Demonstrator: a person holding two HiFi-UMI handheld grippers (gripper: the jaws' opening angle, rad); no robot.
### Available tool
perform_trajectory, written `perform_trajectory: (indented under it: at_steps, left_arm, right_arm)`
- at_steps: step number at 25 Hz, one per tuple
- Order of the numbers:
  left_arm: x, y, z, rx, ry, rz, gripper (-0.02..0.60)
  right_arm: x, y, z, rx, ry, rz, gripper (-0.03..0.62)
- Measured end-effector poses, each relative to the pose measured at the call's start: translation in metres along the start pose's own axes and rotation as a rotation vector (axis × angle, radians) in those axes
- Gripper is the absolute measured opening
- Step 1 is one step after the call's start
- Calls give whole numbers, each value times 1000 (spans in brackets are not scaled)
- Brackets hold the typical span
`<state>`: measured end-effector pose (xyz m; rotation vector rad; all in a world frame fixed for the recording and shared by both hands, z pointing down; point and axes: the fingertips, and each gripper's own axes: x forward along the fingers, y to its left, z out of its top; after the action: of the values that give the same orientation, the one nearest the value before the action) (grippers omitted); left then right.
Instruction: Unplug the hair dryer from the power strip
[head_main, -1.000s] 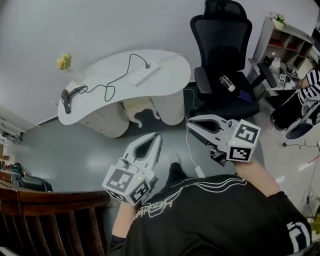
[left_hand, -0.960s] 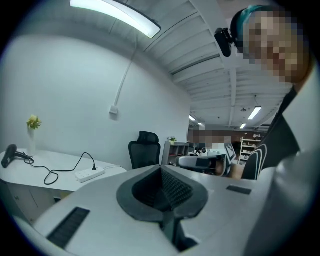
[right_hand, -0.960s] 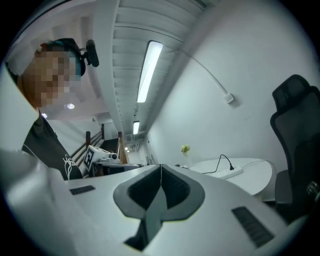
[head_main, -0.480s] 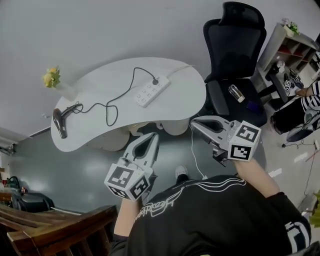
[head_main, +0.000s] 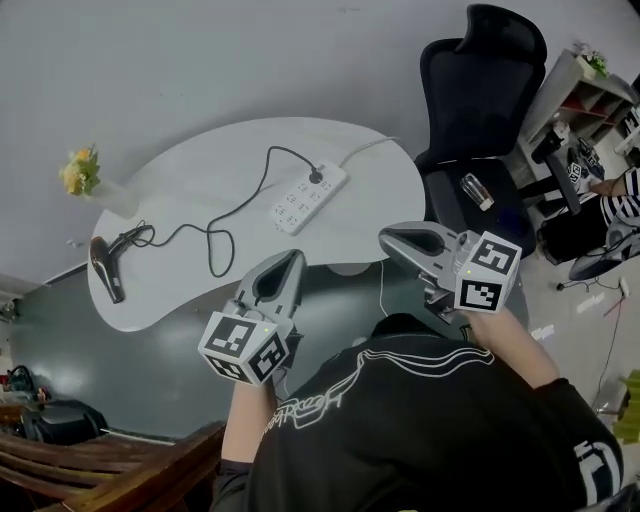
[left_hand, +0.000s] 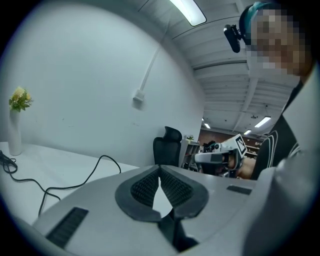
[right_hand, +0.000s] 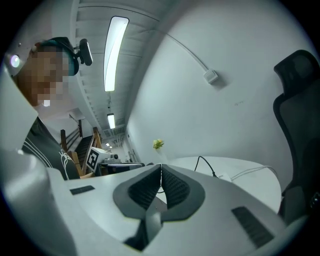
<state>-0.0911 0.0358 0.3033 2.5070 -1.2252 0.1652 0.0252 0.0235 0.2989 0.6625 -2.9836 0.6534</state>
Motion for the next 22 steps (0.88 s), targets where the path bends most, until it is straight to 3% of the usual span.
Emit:
perform_trajectory:
  at_steps: [6, 11, 22]
  left_arm:
    - [38, 26, -7, -14, 63, 13, 5]
    - [76, 67, -9, -30, 112, 68, 11]
    - [127, 151, -60, -108, 280, 142, 151]
  right_arm:
    - [18, -42, 5, 54, 6, 15, -3]
    - [42, -86, 11, 95, 26, 36, -3]
    - [85, -148, 2, 156, 111, 82, -3]
